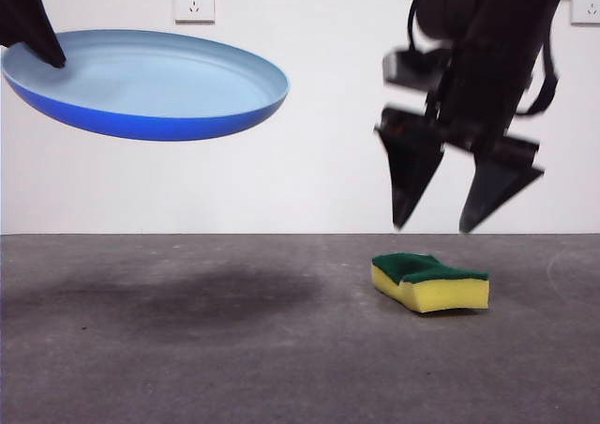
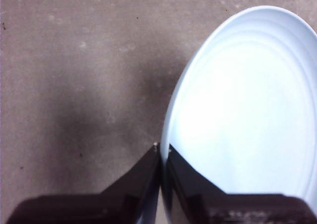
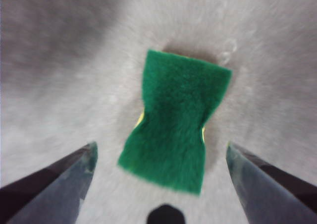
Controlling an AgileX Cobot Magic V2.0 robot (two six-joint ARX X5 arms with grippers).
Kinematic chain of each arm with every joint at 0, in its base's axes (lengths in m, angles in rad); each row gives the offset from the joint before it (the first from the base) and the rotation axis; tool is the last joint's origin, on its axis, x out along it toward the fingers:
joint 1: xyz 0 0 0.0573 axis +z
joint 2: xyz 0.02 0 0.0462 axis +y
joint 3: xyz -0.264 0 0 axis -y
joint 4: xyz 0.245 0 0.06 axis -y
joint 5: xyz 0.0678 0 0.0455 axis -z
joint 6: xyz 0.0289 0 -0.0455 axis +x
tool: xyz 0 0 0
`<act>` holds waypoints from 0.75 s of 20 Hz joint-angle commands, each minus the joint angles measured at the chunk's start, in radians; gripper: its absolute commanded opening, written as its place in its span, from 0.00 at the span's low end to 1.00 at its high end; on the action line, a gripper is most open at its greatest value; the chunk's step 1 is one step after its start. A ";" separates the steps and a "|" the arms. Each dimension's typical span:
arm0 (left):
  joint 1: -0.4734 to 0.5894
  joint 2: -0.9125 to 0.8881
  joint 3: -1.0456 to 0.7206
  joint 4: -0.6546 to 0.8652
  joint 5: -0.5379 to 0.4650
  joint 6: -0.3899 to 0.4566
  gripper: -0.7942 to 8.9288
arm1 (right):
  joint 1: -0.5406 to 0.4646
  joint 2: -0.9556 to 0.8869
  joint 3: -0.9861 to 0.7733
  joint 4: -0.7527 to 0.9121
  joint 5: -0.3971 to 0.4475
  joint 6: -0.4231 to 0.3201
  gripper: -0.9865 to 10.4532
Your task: Pick up the plate,pick up the cloth,clean the plate with the cloth
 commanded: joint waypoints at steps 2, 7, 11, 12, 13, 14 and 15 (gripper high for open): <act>-0.004 -0.003 -0.010 -0.034 0.003 0.011 0.08 | 0.002 0.079 0.002 0.044 0.003 -0.010 0.47; -0.005 -0.003 -0.010 -0.040 0.003 0.011 0.08 | 0.002 0.158 0.002 0.074 0.003 -0.009 0.44; -0.005 -0.003 -0.010 -0.040 0.002 0.011 0.08 | 0.002 0.176 0.002 0.090 0.003 -0.006 0.27; -0.005 -0.003 -0.010 -0.040 0.002 0.011 0.07 | 0.002 0.175 0.002 0.093 0.003 -0.006 0.21; -0.005 -0.003 -0.010 -0.040 0.001 0.011 0.07 | 0.002 0.176 0.002 0.093 0.003 -0.006 0.16; -0.005 -0.003 -0.010 -0.040 -0.001 0.011 0.07 | 0.002 0.175 0.002 0.092 0.003 -0.006 0.07; -0.005 -0.003 -0.010 -0.040 -0.008 0.011 0.08 | 0.002 0.175 0.002 0.092 0.003 -0.006 0.07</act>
